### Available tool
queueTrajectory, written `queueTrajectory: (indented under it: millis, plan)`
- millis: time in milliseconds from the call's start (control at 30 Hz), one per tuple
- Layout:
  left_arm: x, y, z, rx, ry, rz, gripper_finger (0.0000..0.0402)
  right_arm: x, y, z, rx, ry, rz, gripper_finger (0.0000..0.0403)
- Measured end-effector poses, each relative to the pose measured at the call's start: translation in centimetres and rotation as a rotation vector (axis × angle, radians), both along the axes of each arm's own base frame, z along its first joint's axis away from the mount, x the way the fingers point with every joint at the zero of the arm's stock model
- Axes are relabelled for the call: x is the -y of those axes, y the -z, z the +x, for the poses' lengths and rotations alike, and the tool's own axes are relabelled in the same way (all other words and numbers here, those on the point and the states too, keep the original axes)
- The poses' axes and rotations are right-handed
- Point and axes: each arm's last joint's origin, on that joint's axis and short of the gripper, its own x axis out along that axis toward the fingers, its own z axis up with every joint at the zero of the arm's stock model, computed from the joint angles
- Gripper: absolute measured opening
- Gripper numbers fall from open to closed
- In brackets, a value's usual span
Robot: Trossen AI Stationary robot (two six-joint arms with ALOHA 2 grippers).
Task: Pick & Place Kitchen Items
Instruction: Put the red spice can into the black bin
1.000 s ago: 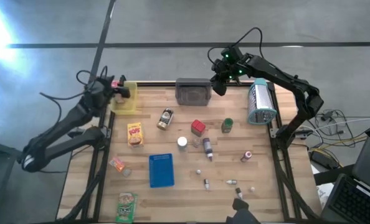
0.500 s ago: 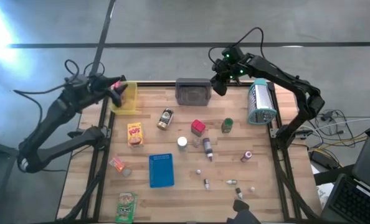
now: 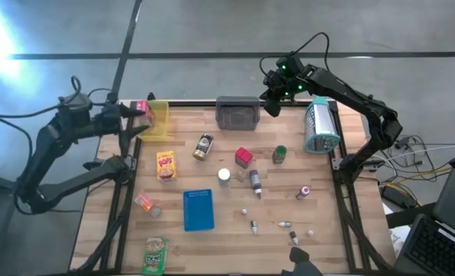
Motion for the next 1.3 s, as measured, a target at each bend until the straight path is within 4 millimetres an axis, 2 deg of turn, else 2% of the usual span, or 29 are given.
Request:
queueTrajectory:
  millis: [267,467,633,900,1100,1300]
  plan:
    - [0.3,-0.8,0.8,0.011,0.182,-0.016,0.0234,0.0,0.0,0.0,0.002,0.001,0.0,0.0008]
    - [0.0,0.0,2.2,-0.073,0.267,-0.064,0.0234,0.0,-0.1,0.0,0.003,0.003,0.001,0.0008]
    - [0.2,0.7,3.0,-0.178,0.262,-0.085,0.0234,0.0,-0.1,0.0,0.004,0.006,0.003,0.0008]
    - [1.5,1.9,3.4,-0.351,0.203,-0.107,0.0234,0.0,0.0,0.0,0.003,0.006,0.004,0.0008]
    - [2.8,2.6,4.1,-0.458,0.248,-0.138,0.0234,0.0,0.0,0.0,0.002,0.003,0.001,0.0008]
    - [4.3,3.7,5.4,-0.617,0.336,-0.095,0.0234,0.0,0.0,0.0,0.003,0.005,0.002,0.0008]
